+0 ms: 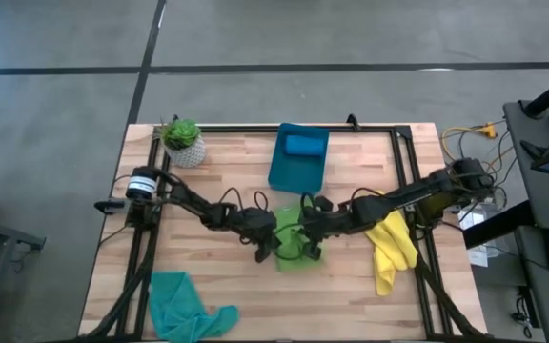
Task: Fold microfiber towels
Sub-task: Fold the green microfiber cloth
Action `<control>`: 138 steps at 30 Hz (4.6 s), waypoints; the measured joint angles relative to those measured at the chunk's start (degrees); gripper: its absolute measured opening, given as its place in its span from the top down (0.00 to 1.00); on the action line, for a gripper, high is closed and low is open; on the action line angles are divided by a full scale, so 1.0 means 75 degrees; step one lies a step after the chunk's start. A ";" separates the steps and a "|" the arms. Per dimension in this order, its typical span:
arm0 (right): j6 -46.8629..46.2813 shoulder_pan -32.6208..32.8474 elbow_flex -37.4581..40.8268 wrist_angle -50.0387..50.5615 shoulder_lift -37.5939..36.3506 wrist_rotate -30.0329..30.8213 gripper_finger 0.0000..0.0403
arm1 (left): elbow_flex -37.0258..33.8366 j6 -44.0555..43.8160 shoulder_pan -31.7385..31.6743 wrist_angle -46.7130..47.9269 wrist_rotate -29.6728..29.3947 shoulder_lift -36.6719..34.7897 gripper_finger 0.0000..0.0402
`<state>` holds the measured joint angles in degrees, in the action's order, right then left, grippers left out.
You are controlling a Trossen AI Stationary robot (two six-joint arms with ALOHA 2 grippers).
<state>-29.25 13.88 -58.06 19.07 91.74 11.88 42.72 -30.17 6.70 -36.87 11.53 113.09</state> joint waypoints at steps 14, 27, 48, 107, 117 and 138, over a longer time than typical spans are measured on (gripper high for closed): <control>0.1126 -0.1327 0.0358 0.0199 0.0219 -0.0548 0.98 | -0.0020 -0.0066 0.0187 0.0039 0.0008 -0.0028 1.00; 0.1306 -0.1776 0.0354 -0.0075 0.0983 -0.0748 0.98 | -0.0048 -0.0120 0.0190 0.0051 0.0065 -0.0059 1.00; 0.0766 -0.2353 0.0355 -0.0613 0.1084 -0.0554 0.91 | -0.0072 -0.0131 0.0230 0.0051 0.0114 -0.0069 1.00; -0.2744 0.1414 0.0573 -0.1503 0.1498 0.1202 0.84 | 0.0503 -0.0342 0.0472 0.1773 -0.2013 -0.2013 1.00; -0.2876 0.1433 0.0611 -0.1591 0.1868 0.1225 0.85 | 0.0883 0.0375 0.0758 0.1852 -0.1825 -0.1343 1.00; -0.3020 0.1520 0.0606 -0.1879 0.2124 0.1229 0.85 | 0.2617 0.1419 0.0618 0.4658 -0.3161 -0.0098 1.00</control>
<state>-51.90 25.28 -53.52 4.97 107.68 21.09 62.34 -19.52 11.34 -1.94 -12.17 112.35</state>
